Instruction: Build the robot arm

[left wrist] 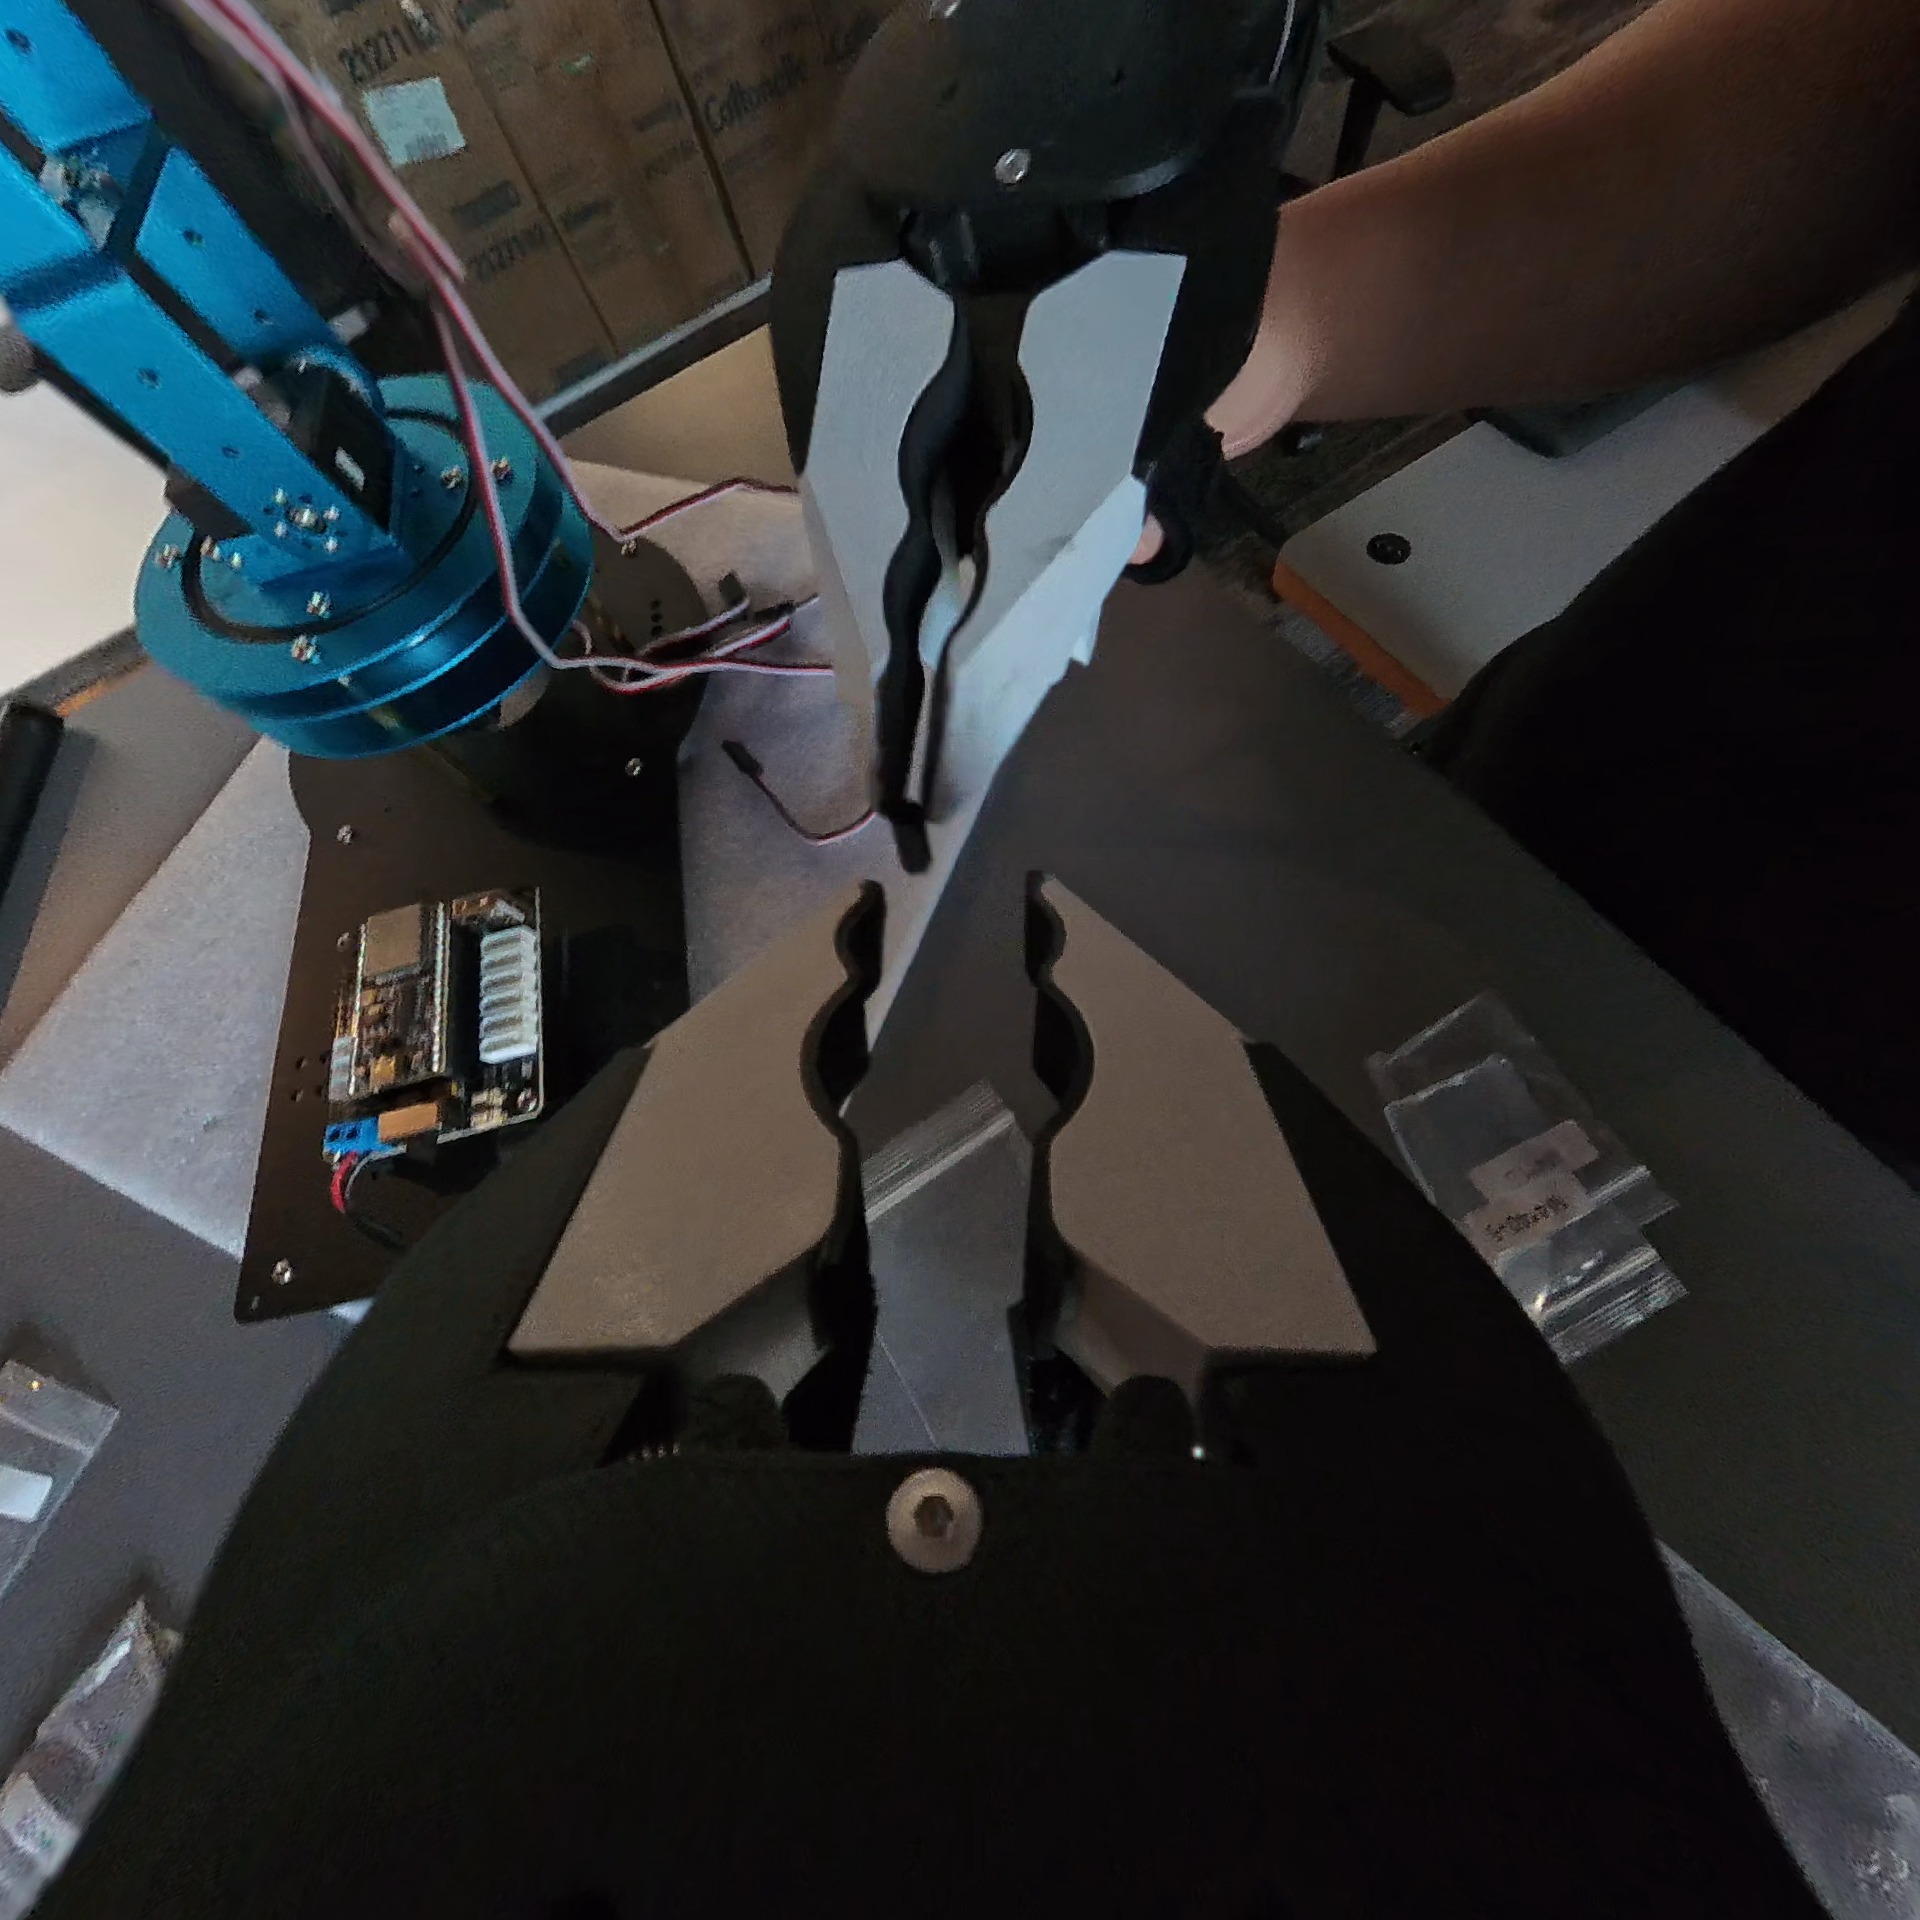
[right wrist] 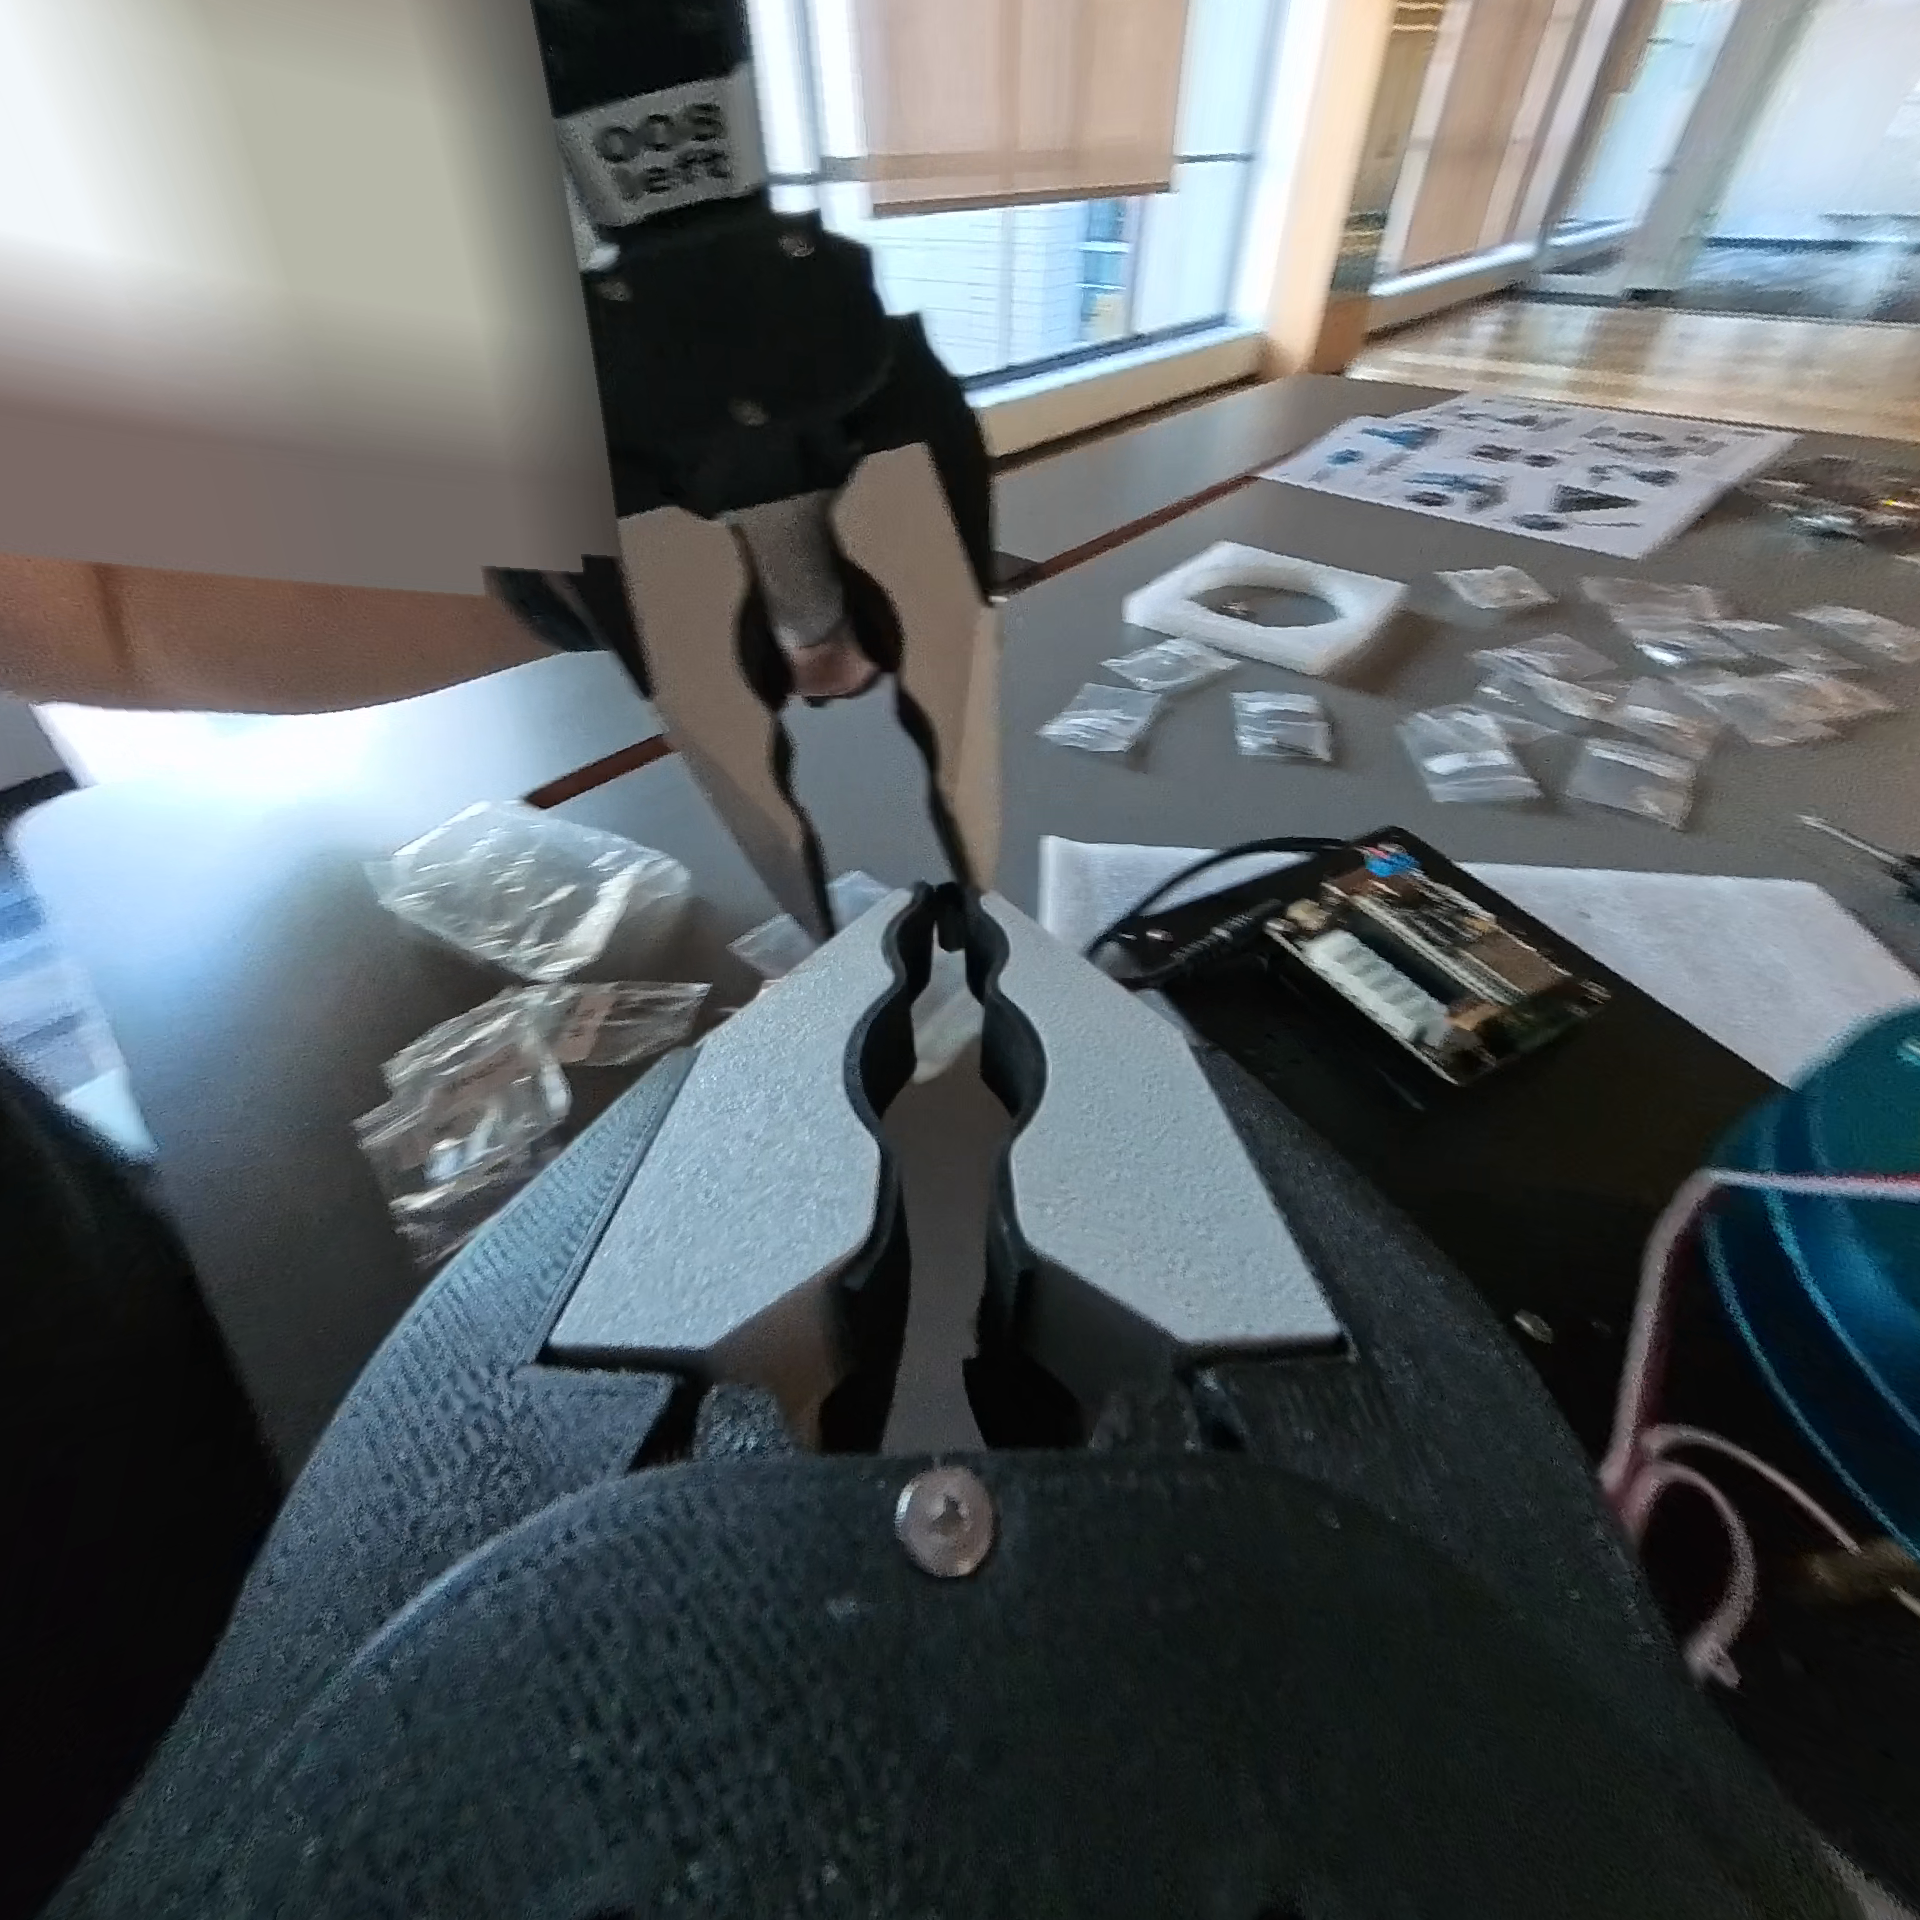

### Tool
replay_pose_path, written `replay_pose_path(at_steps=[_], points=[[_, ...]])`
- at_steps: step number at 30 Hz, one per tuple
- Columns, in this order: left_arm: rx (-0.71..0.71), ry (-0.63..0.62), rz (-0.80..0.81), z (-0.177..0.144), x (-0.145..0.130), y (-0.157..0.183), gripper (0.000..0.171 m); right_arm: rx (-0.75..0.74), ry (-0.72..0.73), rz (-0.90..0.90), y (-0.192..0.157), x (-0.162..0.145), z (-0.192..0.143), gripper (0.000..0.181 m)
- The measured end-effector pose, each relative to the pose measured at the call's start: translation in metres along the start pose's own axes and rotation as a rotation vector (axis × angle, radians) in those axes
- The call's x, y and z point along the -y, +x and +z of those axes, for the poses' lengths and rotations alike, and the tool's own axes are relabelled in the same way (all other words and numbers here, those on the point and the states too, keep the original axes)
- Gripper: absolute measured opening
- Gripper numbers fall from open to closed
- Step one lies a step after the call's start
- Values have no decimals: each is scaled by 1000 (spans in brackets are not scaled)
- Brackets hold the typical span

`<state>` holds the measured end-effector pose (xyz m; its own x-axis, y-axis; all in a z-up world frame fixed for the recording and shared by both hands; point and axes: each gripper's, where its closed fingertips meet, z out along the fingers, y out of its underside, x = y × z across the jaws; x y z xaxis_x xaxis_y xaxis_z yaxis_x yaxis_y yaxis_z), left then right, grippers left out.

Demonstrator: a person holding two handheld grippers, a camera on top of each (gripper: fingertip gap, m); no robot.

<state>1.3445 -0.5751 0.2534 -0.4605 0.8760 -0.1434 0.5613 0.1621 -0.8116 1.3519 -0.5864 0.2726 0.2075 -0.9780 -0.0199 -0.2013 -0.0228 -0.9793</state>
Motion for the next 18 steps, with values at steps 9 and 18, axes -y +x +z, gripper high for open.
replay_pose_path(at_steps=[9,18], points=[[-4,145,-301,-27,-25,-36,21,-587,-163,152,97,-44,10,4],[17,142,-364,-29,-45,-32,16,-677,-325,211,117,-68,14,4]])
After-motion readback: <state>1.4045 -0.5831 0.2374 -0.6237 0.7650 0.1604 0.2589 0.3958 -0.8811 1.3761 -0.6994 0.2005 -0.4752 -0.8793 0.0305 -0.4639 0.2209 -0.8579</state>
